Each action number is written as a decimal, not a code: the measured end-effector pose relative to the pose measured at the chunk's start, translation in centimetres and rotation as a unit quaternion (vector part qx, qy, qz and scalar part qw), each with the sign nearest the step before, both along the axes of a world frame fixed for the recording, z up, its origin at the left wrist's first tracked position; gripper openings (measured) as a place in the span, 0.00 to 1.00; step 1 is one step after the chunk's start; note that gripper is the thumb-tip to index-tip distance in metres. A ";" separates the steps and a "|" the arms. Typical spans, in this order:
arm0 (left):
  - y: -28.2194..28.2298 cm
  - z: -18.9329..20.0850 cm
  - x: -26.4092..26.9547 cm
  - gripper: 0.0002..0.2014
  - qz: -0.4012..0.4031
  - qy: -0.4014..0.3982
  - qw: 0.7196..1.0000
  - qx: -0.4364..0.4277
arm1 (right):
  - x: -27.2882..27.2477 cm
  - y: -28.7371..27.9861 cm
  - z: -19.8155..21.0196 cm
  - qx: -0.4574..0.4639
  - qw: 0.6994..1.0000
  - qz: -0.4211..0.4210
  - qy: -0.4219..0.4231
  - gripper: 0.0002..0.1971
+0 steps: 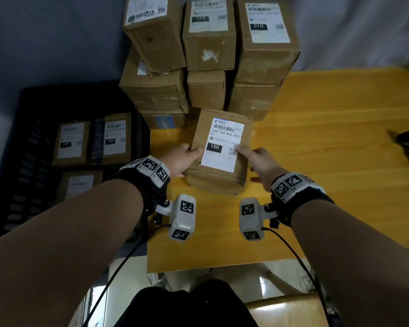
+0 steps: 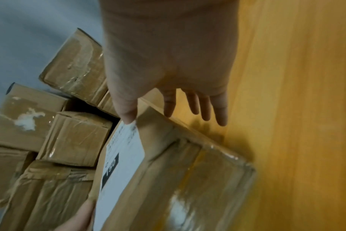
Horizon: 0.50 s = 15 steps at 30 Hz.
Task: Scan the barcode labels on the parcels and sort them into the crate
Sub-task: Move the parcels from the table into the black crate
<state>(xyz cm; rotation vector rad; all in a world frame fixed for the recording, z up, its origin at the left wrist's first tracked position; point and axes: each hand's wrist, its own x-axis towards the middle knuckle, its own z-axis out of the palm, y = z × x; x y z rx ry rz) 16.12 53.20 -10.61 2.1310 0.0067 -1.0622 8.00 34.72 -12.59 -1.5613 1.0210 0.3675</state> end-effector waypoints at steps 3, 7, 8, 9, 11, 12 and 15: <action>1.1 0.0 -0.4 0.30 0.021 0.010 1.000 -0.002 | -0.8 1.2 -0.5 0.097 0.994 -0.052 -0.014 0.37; 2.7 0.8 -0.5 0.29 0.093 -0.007 0.995 -0.026 | -1.4 3.0 -0.3 0.115 0.992 -0.043 -0.028 0.31; 3.1 1.0 -0.4 0.28 0.110 -0.005 0.993 -0.036 | -1.5 3.5 -0.1 0.118 0.992 -0.040 -0.027 0.33; 3.6 1.2 -0.3 0.27 0.119 0.002 0.992 -0.046 | -1.5 4.1 0.2 0.123 0.991 -0.036 -0.027 0.38; 4.8 1.7 -0.4 0.26 0.118 0.007 0.991 -0.057 | -1.4 5.1 0.7 0.128 0.991 -0.033 -0.030 0.47; 5.4 1.9 -0.4 0.26 0.112 0.002 0.992 -0.058 | -1.3 5.5 0.9 0.128 0.991 -0.033 -0.034 0.49; 7.6 2.3 -0.7 0.21 0.103 -0.011 0.992 -0.071 | -1.0 6.9 1.6 0.116 0.991 -0.023 -0.059 0.46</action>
